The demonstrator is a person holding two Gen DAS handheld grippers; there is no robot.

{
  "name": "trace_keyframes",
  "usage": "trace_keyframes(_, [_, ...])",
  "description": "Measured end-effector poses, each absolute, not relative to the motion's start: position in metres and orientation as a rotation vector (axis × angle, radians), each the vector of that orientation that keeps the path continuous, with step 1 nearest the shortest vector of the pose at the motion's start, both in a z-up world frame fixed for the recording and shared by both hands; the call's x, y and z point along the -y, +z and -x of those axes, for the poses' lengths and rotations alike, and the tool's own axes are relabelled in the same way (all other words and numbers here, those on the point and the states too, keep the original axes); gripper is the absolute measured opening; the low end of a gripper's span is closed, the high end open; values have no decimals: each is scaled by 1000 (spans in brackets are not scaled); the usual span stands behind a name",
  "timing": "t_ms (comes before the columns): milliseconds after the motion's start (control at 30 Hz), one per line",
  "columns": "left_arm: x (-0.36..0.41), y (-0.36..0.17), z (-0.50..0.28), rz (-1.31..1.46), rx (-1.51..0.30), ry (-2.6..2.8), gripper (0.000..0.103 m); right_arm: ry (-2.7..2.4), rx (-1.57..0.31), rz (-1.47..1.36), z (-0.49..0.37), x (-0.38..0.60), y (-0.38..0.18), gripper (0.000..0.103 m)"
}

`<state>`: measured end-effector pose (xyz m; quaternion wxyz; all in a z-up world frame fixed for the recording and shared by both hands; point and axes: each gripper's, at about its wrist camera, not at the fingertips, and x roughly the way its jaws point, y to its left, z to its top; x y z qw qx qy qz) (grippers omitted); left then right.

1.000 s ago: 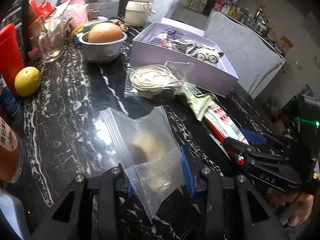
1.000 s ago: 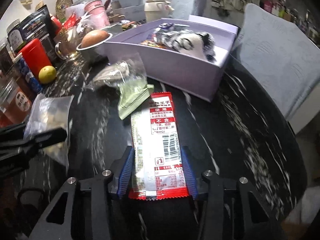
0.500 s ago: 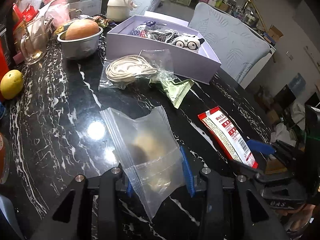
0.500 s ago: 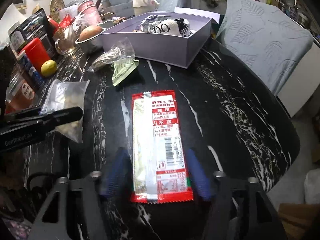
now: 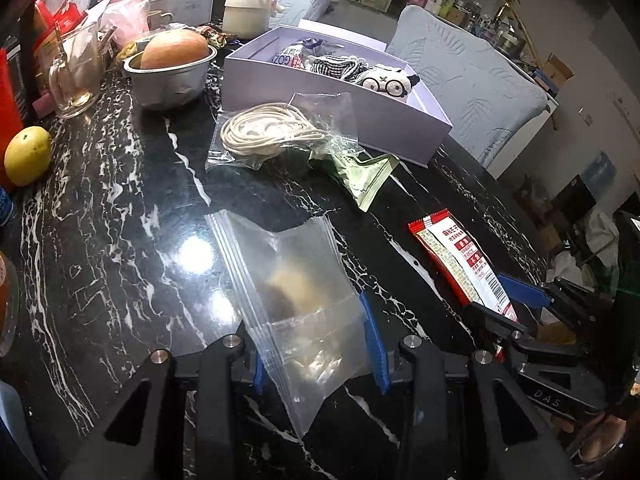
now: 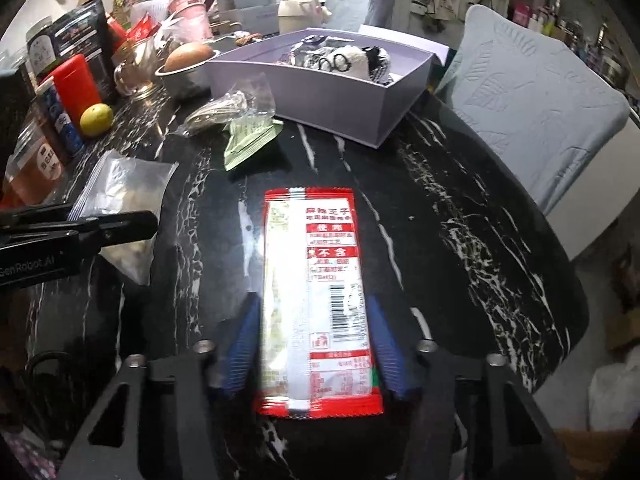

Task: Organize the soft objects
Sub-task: 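Lift the red-and-white packet and zip bag and carry both over the open box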

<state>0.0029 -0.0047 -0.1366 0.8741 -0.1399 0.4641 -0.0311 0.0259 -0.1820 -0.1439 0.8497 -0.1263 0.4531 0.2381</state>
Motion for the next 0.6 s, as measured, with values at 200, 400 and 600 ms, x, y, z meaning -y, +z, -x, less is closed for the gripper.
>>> trace_keyframes(200, [9, -135, -2, 284, -971, -72, 36, 509, -939, 223, -26, 187, -142, 45])
trace_keyframes(400, [15, -128, 2, 274, -945, -82, 34, 543, -949, 105, -25, 200, -139, 44])
trace_keyframes(600, [23, -120, 6, 258, -927, -95, 34, 568, -921, 84, -12, 202, -131, 44])
